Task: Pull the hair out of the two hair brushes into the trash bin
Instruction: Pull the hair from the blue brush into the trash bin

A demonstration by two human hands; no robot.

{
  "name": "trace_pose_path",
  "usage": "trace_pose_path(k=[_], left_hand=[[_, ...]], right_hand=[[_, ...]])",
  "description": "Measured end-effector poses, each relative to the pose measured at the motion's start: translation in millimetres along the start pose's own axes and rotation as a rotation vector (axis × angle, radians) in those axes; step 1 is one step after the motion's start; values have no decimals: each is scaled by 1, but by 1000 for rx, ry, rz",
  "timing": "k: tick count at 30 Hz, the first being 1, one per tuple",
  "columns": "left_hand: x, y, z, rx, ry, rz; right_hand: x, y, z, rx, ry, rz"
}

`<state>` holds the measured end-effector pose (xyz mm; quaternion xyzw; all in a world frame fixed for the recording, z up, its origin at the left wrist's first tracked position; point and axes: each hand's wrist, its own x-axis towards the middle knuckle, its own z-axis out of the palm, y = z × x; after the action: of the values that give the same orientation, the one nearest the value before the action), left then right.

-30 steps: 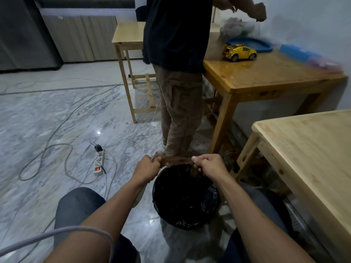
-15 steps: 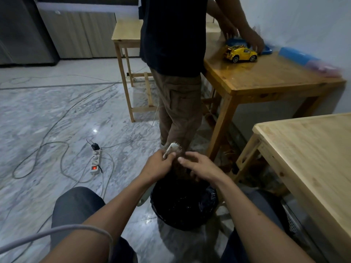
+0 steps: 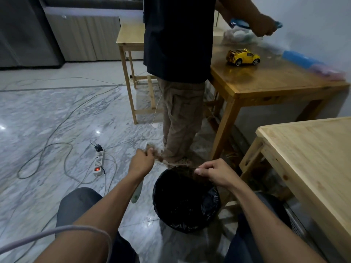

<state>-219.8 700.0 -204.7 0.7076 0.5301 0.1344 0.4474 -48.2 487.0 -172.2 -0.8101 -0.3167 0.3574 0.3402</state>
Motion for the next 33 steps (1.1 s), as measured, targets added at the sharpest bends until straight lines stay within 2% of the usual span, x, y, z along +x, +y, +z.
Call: trace_pose_path(k=[3, 6, 11, 14, 16, 19, 23, 27, 31, 33], left_hand=[[-19, 21, 15, -12, -129, 109], [-28, 32, 27, -45, -222, 175], [-37, 44, 32, -57, -275, 287], [-26, 36, 22, -100, -223, 196], [-16, 25, 13, -123, -169, 96], [-10, 16, 10, -95, -141, 59], [-16, 21, 17, -59, -231, 88], [-33, 35, 27, -88, -362, 151], [-40, 39, 32, -36, -457, 263], [-38, 37, 24, 14, -429, 267]], right_hand=[[4, -10, 4, -25, -45, 26], [7, -22, 12, 251, -21, 44], [6, -28, 25, 392, 89, -55], [10, -19, 21, 313, 217, 5], [9, -12, 14, 258, 241, 22], [7, -5, 6, 196, 260, 37], [8, -1, 3, 116, 91, 76], [8, -11, 13, 233, 31, 109], [11, -15, 28, 336, 153, 13], [11, -13, 25, 445, 290, 81]])
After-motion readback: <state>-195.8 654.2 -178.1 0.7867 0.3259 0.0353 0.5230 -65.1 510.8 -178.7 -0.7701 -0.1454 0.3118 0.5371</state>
